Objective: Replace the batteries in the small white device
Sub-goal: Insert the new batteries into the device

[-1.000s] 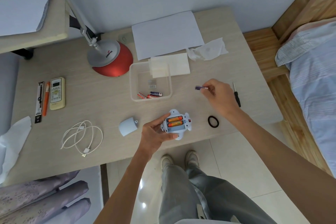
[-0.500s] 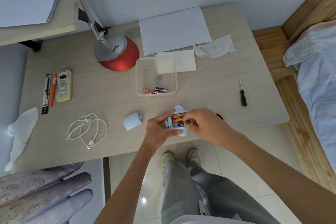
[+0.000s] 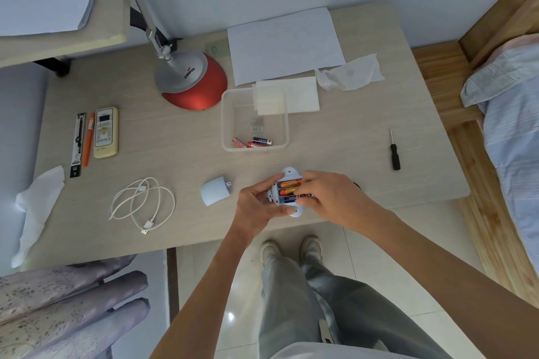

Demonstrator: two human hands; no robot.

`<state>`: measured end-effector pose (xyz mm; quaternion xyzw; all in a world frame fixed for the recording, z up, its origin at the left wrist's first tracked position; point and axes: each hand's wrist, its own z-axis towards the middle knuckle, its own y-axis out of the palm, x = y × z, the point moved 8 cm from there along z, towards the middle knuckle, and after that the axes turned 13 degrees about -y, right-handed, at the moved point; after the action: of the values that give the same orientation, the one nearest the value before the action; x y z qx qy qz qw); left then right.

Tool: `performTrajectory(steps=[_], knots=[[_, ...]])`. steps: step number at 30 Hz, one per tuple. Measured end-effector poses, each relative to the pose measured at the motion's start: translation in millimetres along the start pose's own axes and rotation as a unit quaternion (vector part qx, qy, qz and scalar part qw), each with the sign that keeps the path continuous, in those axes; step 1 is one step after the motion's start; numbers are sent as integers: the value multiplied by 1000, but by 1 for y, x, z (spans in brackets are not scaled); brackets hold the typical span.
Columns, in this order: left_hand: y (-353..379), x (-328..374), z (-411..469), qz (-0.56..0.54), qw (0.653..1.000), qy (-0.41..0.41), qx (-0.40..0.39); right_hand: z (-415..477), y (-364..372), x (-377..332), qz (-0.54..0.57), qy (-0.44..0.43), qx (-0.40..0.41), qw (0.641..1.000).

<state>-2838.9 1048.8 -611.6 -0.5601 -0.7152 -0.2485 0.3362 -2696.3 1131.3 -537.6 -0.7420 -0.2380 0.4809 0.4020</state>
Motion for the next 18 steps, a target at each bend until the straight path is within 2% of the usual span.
performTrajectory(steps=[18], knots=[[0,-1,3,-15,1000,-7,-12,0,20,23,112,-23,93,989]])
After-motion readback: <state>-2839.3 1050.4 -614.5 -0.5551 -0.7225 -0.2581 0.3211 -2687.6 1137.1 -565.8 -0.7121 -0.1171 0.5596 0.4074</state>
